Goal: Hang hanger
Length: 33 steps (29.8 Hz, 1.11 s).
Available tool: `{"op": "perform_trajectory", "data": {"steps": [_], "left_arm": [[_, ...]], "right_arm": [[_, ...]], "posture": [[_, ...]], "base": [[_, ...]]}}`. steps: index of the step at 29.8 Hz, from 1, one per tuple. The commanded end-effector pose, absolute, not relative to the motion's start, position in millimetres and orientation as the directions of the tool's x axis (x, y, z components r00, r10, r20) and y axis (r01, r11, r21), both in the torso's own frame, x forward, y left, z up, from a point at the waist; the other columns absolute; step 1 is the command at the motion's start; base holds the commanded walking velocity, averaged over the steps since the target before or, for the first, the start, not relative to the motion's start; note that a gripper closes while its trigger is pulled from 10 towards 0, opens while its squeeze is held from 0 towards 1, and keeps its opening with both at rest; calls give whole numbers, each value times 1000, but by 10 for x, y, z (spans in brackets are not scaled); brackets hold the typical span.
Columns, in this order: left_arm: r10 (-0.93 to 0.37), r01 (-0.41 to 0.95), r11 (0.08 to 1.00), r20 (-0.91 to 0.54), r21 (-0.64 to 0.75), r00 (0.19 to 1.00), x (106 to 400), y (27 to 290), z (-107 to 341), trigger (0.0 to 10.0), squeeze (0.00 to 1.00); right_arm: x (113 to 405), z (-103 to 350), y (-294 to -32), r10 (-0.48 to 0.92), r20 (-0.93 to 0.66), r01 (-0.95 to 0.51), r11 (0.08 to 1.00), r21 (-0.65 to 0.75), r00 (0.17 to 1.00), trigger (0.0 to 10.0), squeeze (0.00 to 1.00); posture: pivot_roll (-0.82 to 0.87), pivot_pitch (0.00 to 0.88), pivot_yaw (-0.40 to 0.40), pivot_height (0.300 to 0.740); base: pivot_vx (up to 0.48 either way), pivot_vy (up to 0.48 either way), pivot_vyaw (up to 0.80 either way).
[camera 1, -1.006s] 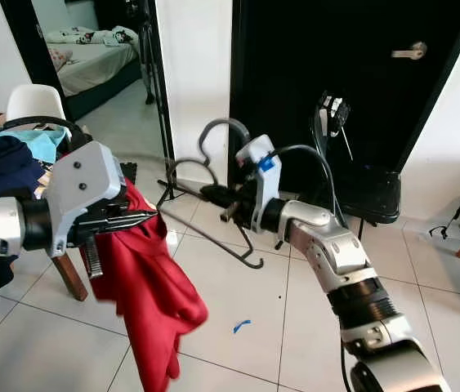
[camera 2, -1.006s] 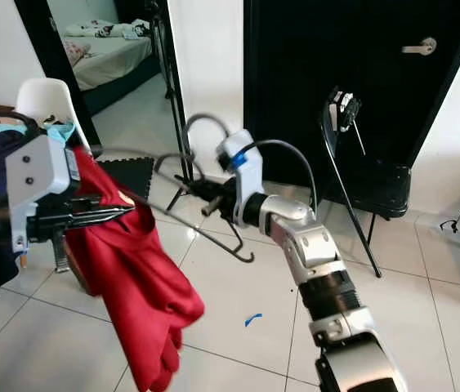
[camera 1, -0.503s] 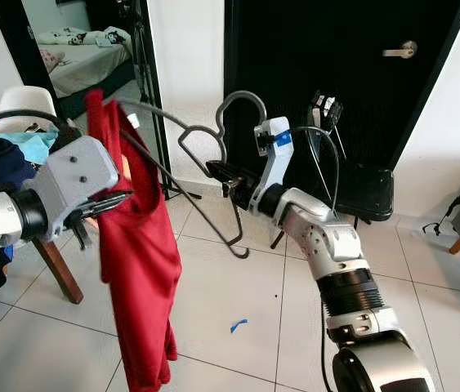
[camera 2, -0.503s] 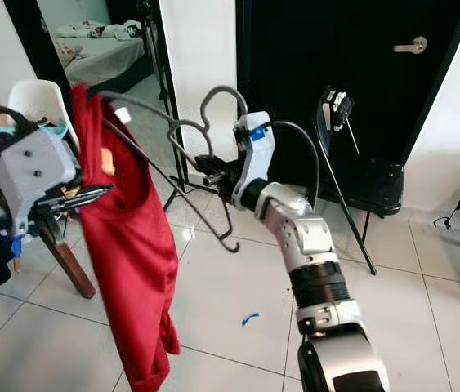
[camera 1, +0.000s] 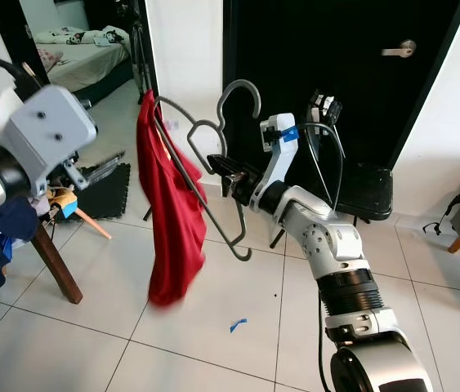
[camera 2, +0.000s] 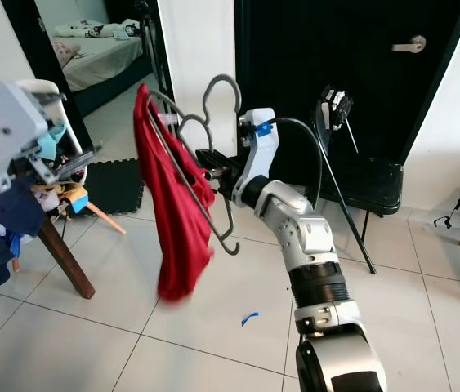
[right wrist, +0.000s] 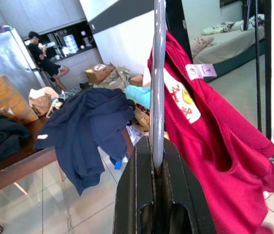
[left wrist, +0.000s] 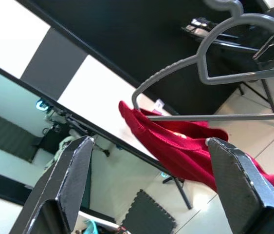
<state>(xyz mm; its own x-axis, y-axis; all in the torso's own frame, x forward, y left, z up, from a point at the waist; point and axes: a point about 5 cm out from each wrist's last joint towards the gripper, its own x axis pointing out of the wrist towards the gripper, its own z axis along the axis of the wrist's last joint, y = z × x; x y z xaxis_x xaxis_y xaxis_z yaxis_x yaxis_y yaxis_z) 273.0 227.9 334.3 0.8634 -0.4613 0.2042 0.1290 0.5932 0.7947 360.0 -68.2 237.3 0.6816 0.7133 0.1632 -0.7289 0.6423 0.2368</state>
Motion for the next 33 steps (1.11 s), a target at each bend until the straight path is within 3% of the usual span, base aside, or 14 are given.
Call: {"op": "perform_trajectory", "data": {"steps": [1, 2, 3, 8, 10, 14, 19, 22, 25, 29, 33], "left_arm": [[-441, 80, 612, 255, 787, 861, 2732, 2297, 3393, 10000, 1000], [-395, 10, 673, 349, 739, 850, 2745, 2306, 3443, 10000, 682], [-334, -51, 738, 429, 673, 839, 2758, 2323, 3458, 10000, 0], [-208, -128, 829, 512, 545, 833, 2786, 2365, 3383, 10000, 0], [-208, -128, 829, 512, 545, 833, 2786, 2365, 3383, 10000, 0], [-80, -219, 844, 518, 489, 852, 2856, 2404, 3124, 10000, 0], [-55, -239, 840, 513, 488, 856, 2879, 2401, 3031, 10000, 0], [-8, -275, 835, 512, 476, 859, 2942, 2383, 2829, 10000, 0], [3, -284, 837, 516, 468, 857, 2953, 2381, 2800, 10000, 0], [-42, -237, 879, 562, 414, 826, 2966, 2301, 2857, 10000, 0], [-55, -203, 909, 588, 364, 807, 2956, 2276, 2904, 10000, 0]], "right_arm": [[3554, 2523, -648, 727, 246, -767, 605, 212, 642, 10000, 0], [3525, 2576, -639, 732, 283, -785, 584, 208, 619, 10000, 0], [3499, 2637, -641, 731, 325, -799, 563, 211, 601, 10000, 0], [3473, 2762, -675, 707, 408, -814, 533, 230, 578, 10000, 0], [3473, 2762, -675, 707, 408, -814, 533, 230, 578, 10000, 0], [3423, 2927, -663, 693, 492, -847, 478, 235, 527, 10000, 0], [3401, 2973, -639, 695, 508, -858, 461, 227, 508, 10000, 0], [3308, 3089, -563, 719, 540, -895, 406, 186, 438, 10000, 0], [3281, 3110, -549, 727, 545, -904, 390, 175, 419, 10000, 0], [3159, 3072, -542, 775, 529, -936, 328, 130, 345, 10000, 0], [3119, 3052, -547, 788, 522, -943, 310, 120, 325, 10000, 0]], "posture": [[35, 0, 5, 740], [35, 0, 6, 740], [34, 0, 6, 740], [34, 0, 6, 740], [34, 0, 6, 740], [41, 0, 8, 740], [44, 0, 5, 740], [35, 0, 1, 740], [35, 0, 1, 740], [27, 0, 3, 740], [25, 0, 5, 740]], "base": [[0, 0, 0], [0, 0, 0], [0, 0, 0], [0, 0, 0], [0, 0, 0], [0, 0, 0], [0, 0, 0], [0, 0, 0], [0, 0, 0], [0, 0, 0], [0, 0, 0]]}}
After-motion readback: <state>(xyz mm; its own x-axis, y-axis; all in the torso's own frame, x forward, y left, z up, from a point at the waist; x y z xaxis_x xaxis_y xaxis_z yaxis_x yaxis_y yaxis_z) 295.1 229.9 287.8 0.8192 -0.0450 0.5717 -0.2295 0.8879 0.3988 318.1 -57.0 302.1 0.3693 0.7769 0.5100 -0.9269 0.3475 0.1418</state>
